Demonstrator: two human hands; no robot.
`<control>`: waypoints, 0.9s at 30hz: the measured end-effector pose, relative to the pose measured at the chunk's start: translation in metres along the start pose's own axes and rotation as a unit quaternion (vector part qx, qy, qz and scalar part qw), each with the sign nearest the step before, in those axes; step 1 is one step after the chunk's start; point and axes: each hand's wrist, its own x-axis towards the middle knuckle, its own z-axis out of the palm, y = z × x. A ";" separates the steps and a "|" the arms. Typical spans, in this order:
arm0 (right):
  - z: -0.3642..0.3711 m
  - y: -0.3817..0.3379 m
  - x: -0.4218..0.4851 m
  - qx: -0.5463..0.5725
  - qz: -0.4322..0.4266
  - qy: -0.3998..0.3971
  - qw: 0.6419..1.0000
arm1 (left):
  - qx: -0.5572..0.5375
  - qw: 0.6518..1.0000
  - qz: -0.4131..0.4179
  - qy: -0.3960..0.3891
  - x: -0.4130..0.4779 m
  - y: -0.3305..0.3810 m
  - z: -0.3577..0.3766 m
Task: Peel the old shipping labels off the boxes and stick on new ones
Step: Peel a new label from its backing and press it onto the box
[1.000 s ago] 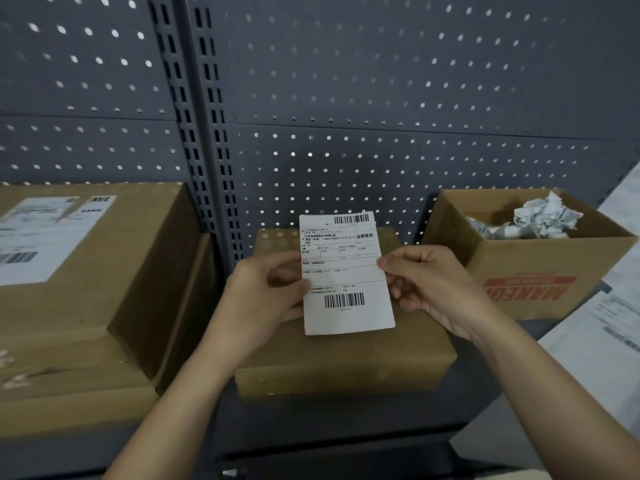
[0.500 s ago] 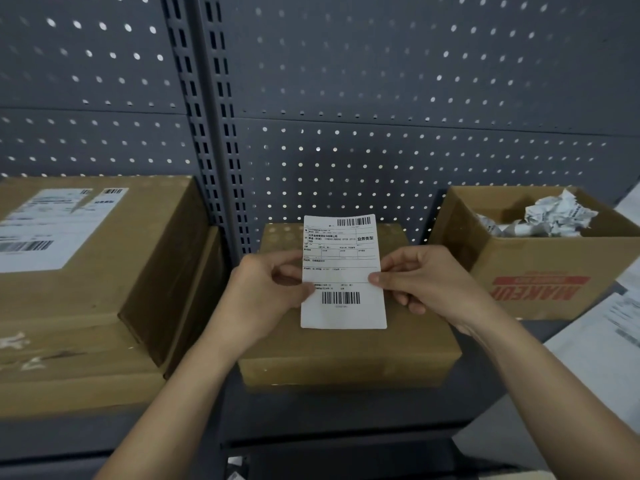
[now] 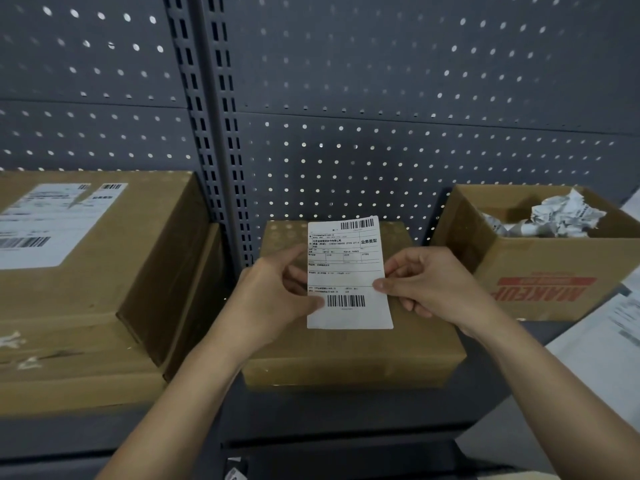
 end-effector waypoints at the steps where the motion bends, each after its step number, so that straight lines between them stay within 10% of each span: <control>1: 0.000 0.000 0.000 -0.005 0.000 -0.001 1.000 | 0.004 1.000 0.004 -0.005 0.000 0.000 0.000; 27: 0.013 -0.001 -0.004 -0.219 -0.020 0.074 0.973 | 0.130 0.991 -0.001 -0.038 0.003 0.002 -0.003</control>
